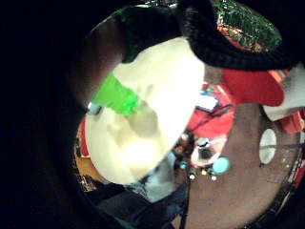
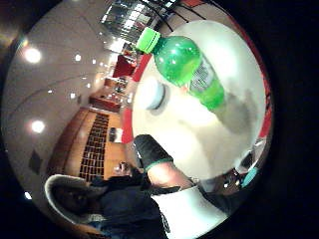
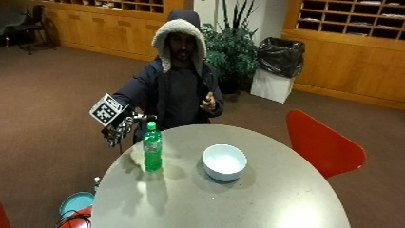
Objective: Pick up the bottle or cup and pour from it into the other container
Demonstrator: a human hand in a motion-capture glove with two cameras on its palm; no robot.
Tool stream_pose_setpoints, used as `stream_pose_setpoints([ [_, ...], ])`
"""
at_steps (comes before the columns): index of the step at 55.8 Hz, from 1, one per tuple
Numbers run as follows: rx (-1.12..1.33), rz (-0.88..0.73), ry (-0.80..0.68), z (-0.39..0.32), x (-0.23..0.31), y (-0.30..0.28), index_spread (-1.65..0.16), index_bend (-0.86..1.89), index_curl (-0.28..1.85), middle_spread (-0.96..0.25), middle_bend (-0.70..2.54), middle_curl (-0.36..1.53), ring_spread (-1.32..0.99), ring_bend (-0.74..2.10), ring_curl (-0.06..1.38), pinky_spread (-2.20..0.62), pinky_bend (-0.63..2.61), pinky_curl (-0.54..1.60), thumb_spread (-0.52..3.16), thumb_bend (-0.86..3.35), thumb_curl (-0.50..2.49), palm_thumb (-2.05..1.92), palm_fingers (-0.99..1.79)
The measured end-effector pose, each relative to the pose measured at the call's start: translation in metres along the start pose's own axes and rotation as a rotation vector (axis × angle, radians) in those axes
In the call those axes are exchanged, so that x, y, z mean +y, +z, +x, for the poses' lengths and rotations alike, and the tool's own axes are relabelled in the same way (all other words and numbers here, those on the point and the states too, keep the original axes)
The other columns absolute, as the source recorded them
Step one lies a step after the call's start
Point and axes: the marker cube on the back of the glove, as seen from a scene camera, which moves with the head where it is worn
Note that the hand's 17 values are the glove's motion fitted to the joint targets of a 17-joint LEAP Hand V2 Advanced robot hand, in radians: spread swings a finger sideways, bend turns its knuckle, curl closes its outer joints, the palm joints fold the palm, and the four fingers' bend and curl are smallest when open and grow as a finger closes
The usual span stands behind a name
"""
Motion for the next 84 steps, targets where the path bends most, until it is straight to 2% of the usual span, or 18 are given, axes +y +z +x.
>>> stream_pose_setpoints([
  [3,-0.065,-0.022,0.030,0.000,-0.012,0.012,-0.38,0.15,0.31,-0.03,0.18,0.30,0.14,0.18,0.13,0.39,0.50,0.36,0.89,-0.02,0.36,0.34,0.18],
  [12,-0.265,-0.052,-0.020,0.006,-0.039,0.050,-0.34,0.14,0.29,0.01,0.19,0.30,0.17,0.19,0.15,0.40,0.55,0.37,0.86,-0.02,0.37,0.41,0.19],
  [17,-0.336,-0.001,-0.166,0.008,-0.058,0.067,-0.31,0.12,0.27,0.03,0.19,0.30,0.18,0.24,0.17,0.39,0.58,0.37,0.85,-0.02,0.38,0.47,0.24],
  [21,-0.369,-0.036,-0.058,0.005,-0.060,0.076,-0.28,0.11,0.26,0.04,0.19,0.30,0.18,0.31,0.20,0.39,0.59,0.37,0.84,-0.02,0.38,0.51,0.32],
  [25,-0.447,-0.048,-0.072,0.005,-0.065,0.086,-0.27,0.11,0.24,0.04,0.18,0.30,0.18,0.41,0.23,0.38,0.59,0.37,0.83,-0.02,0.39,0.54,0.40],
  [32,-0.597,-0.074,-0.092,0.001,-0.078,0.096,-0.26,0.11,0.23,-0.01,0.22,0.32,0.12,0.55,0.29,0.36,0.51,0.34,0.80,0.00,0.41,0.66,0.60],
  [42,-0.644,-0.030,-0.165,0.001,-0.079,0.102,-0.29,0.12,0.24,-0.15,0.30,0.37,-0.07,0.65,0.33,0.21,0.43,0.33,0.73,0.01,0.44,0.86,1.05],
  [46,-0.652,0.033,-0.376,0.008,-0.082,0.106,-0.29,0.11,0.26,-0.18,0.31,0.39,-0.11,0.65,0.35,0.15,0.42,0.34,0.72,-0.01,0.45,0.89,1.09],
  [48,-0.658,0.045,-0.353,0.008,-0.079,0.106,-0.29,0.11,0.26,-0.19,0.31,0.40,-0.12,0.66,0.36,0.12,0.42,0.35,0.71,-0.02,0.45,0.91,1.11],
  [50,-0.658,0.037,-0.286,0.007,-0.076,0.105,-0.28,0.10,0.26,-0.19,0.31,0.41,-0.13,0.66,0.37,0.09,0.42,0.35,0.70,-0.02,0.46,0.91,1.12],
  [54,-0.635,0.049,-0.377,0.007,-0.078,0.106,-0.28,0.11,0.26,-0.20,0.31,0.41,-0.13,0.66,0.37,0.05,0.42,0.35,0.69,-0.03,0.47,0.93,1.13],
  [58,-0.600,0.055,-0.266,-0.004,-0.075,0.104,-0.28,0.11,0.26,-0.20,0.31,0.42,-0.13,0.66,0.38,0.03,0.42,0.35,0.68,-0.03,0.48,0.93,1.14],
  [62,-0.550,0.041,-0.296,-0.016,-0.071,0.102,-0.28,0.11,0.26,-0.21,0.31,0.43,-0.14,0.66,0.38,0.01,0.42,0.36,0.67,-0.03,0.49,0.93,1.14],
  [69,-0.444,0.031,-0.215,-0.057,-0.082,0.093,-0.27,0.11,0.26,-0.21,0.30,0.44,-0.14,0.66,0.39,0.00,0.42,0.36,0.66,-0.03,0.50,0.93,1.14],
  [74,-0.357,0.110,-0.288,-0.087,-0.096,0.090,-0.27,0.11,0.26,-0.21,0.30,0.44,-0.13,0.66,0.39,-0.01,0.42,0.36,0.66,-0.03,0.51,0.93,1.14],
  [78,-0.297,0.043,-0.259,-0.106,-0.092,0.088,-0.27,0.11,0.27,-0.21,0.29,0.45,-0.13,0.66,0.39,-0.01,0.43,0.37,0.65,-0.03,0.51,0.93,1.14],
  [82,-0.220,0.130,-0.219,-0.131,-0.105,0.092,-0.27,0.11,0.27,-0.20,0.29,0.45,-0.13,0.66,0.39,-0.01,0.43,0.37,0.65,-0.03,0.52,0.93,1.14],
  [84,-0.152,0.088,-0.254,-0.140,-0.105,0.093,-0.26,0.11,0.27,-0.20,0.29,0.45,-0.13,0.66,0.39,-0.01,0.43,0.37,0.65,-0.03,0.52,0.92,1.14],
])
